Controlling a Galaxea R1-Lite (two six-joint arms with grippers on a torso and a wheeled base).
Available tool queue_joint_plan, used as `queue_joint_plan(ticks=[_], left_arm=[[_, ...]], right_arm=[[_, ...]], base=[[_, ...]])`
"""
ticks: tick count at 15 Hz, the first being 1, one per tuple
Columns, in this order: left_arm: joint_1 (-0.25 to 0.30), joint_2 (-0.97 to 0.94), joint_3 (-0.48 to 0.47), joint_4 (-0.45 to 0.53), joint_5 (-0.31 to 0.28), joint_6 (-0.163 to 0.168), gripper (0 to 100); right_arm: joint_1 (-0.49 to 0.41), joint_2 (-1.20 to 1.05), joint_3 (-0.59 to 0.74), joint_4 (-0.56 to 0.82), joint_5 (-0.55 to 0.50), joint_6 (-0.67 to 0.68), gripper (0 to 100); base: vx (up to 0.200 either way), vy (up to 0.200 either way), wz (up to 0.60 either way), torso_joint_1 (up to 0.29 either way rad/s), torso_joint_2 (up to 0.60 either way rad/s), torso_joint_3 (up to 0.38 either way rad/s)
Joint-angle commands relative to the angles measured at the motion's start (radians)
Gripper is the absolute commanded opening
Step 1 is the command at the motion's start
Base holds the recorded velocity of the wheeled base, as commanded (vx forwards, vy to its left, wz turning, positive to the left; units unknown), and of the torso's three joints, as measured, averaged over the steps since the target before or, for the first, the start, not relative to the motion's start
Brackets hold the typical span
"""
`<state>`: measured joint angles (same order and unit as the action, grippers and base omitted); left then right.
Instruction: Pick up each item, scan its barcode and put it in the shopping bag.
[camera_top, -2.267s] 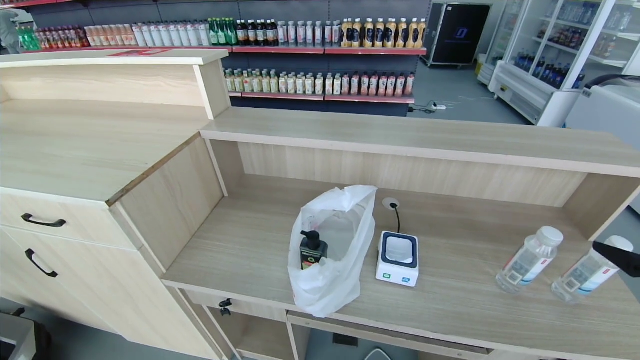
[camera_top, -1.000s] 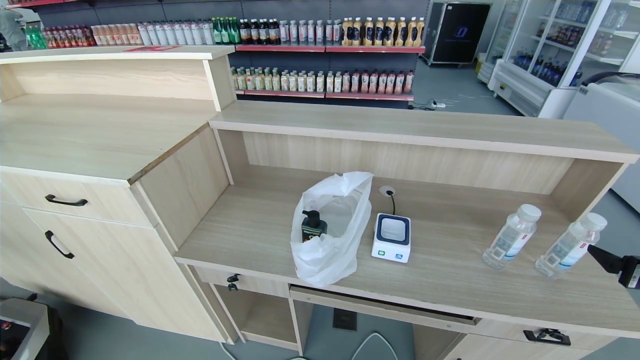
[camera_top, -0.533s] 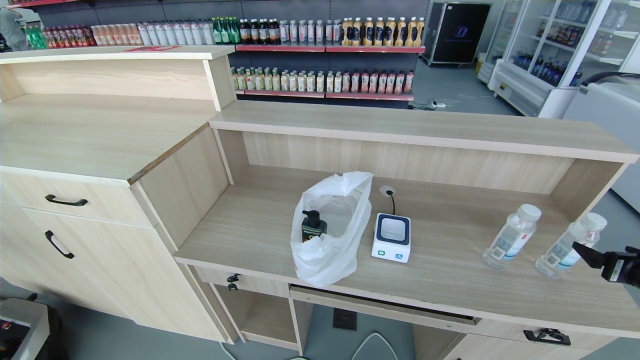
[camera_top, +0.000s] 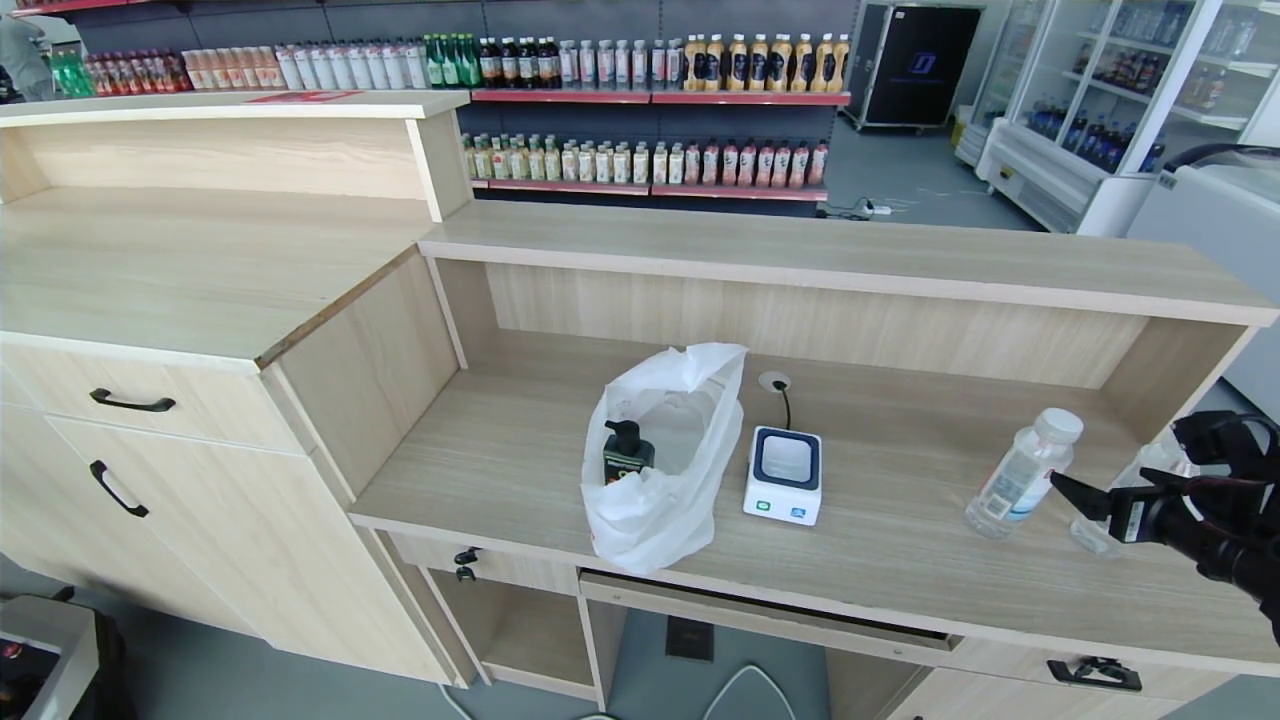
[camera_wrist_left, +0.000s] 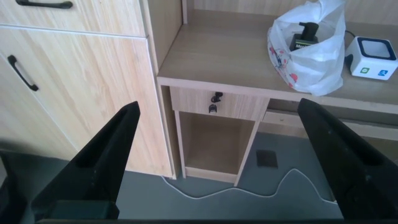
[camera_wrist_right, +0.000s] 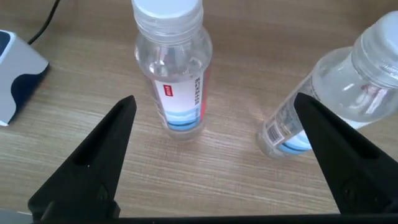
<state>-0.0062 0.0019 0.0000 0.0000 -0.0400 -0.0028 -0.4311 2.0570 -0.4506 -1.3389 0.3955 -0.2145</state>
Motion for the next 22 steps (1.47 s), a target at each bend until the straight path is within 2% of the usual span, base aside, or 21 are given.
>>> queue_joint_plan(ticks=[1,5,22], left_arm=[[0.000,0.000,0.000,0.000,0.000,0.000,100],[0.000,0.000,0.000,0.000,0.000,0.000,100],[0.000,0.000,0.000,0.000,0.000,0.000,100]], right_arm=[[0.023,0.034,-0.026,0.000,-0.006,-0.020,100],[0.038,0.094,-0.051,-0.049,-0.009,-0.034,100],[0.163,0.290,-0.255,-0.060,-0.003,-0.046,100]], base=[[0.000,0.000,0.00,0.000,0.00,0.000],[0.000,0.000,0.00,0.000,0.00,0.000],[0.000,0.000,0.00,0.000,0.00,0.000]])
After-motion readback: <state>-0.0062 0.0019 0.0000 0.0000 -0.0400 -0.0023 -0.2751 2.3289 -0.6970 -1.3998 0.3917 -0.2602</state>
